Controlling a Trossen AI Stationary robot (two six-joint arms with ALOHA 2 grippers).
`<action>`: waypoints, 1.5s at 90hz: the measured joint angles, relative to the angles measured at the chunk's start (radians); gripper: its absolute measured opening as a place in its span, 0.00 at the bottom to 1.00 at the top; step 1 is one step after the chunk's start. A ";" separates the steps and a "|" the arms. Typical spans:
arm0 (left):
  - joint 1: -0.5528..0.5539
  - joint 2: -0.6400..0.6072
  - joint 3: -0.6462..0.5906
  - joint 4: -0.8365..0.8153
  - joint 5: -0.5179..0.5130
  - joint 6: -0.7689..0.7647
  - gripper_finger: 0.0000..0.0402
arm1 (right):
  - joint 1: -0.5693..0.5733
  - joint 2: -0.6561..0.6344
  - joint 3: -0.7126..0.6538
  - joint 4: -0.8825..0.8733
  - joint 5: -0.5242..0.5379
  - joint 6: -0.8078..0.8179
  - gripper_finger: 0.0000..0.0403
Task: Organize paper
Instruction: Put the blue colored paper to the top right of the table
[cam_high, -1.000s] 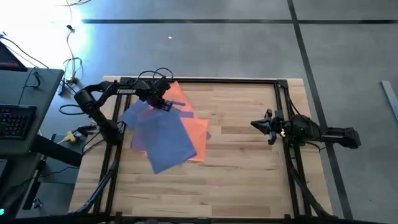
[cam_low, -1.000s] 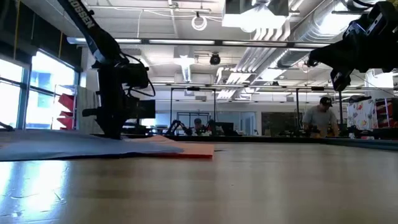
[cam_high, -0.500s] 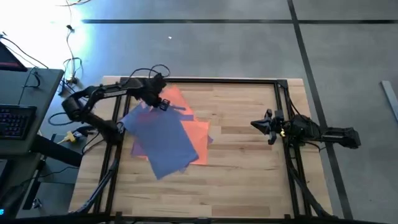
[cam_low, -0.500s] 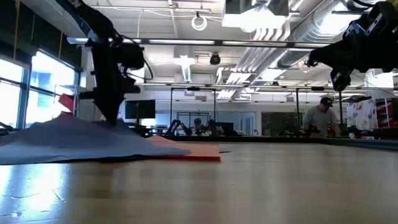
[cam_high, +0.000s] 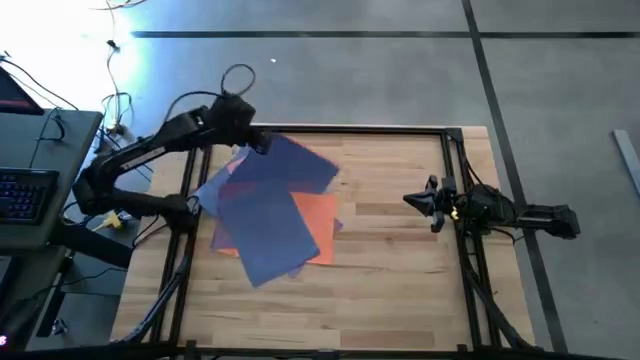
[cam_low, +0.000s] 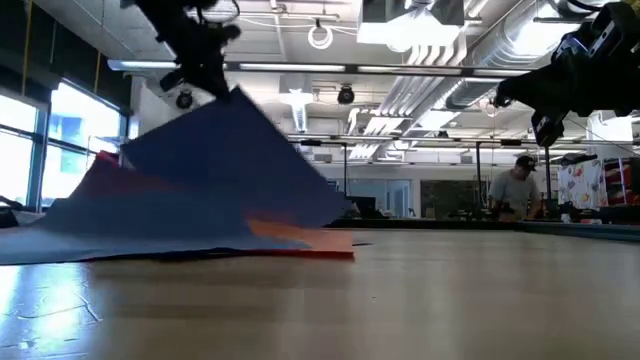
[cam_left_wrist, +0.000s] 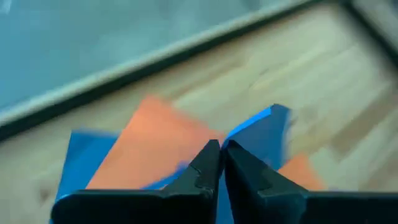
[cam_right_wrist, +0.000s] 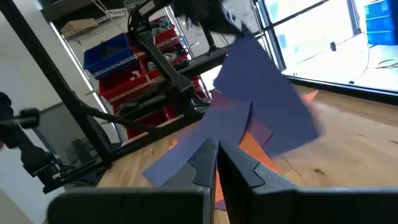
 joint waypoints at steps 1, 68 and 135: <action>-0.005 -0.004 0.000 0.023 0.005 -0.004 0.00 | 0.000 0.000 0.000 0.000 0.000 0.000 0.00; -0.073 0.467 0.000 0.931 0.269 -0.395 0.00 | 0.000 0.000 0.000 0.000 -0.001 0.000 0.00; -0.219 0.786 0.204 1.518 0.397 -0.785 0.00 | 0.000 0.000 0.000 0.000 -0.003 0.000 0.00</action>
